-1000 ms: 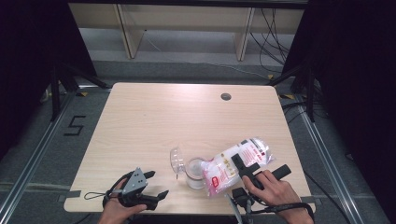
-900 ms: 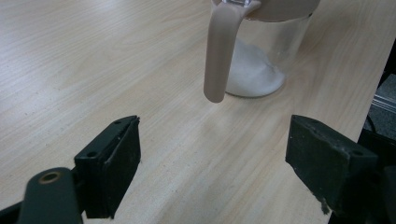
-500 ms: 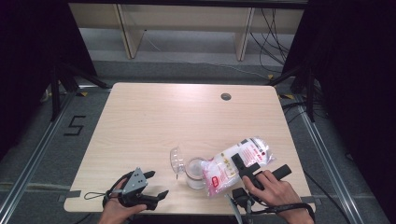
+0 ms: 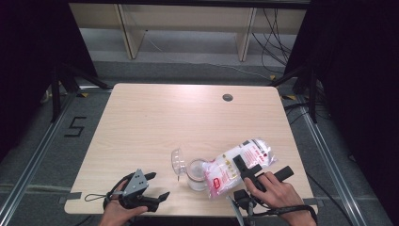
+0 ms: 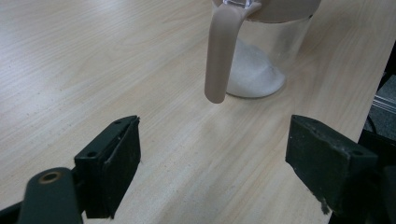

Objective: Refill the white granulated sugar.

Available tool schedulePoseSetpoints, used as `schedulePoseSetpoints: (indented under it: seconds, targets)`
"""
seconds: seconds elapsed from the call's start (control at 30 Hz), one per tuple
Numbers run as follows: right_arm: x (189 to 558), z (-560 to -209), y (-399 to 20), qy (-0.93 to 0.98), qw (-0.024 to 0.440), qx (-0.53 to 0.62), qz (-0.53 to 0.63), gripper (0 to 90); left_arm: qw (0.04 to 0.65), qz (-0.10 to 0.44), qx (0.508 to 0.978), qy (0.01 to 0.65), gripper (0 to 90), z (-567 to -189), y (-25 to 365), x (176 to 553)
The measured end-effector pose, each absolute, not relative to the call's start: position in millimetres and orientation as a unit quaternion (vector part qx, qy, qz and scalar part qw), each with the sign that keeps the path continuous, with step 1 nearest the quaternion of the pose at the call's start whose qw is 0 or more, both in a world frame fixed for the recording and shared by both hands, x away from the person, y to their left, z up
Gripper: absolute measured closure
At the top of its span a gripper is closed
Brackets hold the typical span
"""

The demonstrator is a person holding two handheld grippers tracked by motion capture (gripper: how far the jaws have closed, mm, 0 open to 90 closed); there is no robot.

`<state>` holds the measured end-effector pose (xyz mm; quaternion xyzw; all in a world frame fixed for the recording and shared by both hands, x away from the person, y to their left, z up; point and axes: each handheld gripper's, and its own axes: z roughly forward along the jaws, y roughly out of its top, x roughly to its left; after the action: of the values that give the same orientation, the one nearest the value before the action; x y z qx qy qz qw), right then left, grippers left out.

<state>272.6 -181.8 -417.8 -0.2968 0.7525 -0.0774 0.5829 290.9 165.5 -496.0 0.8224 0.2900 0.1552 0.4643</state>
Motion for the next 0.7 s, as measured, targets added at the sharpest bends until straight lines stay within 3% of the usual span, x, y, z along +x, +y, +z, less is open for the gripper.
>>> schedulePoseSetpoints:
  seconds: [0.7]
  targets:
    - [270.8,-416.3,-179.8,0.750,0.583,-0.301,-0.083,63.7,0.466,0.158,0.821,0.291,17.8,-496.1,165.7,290.8]
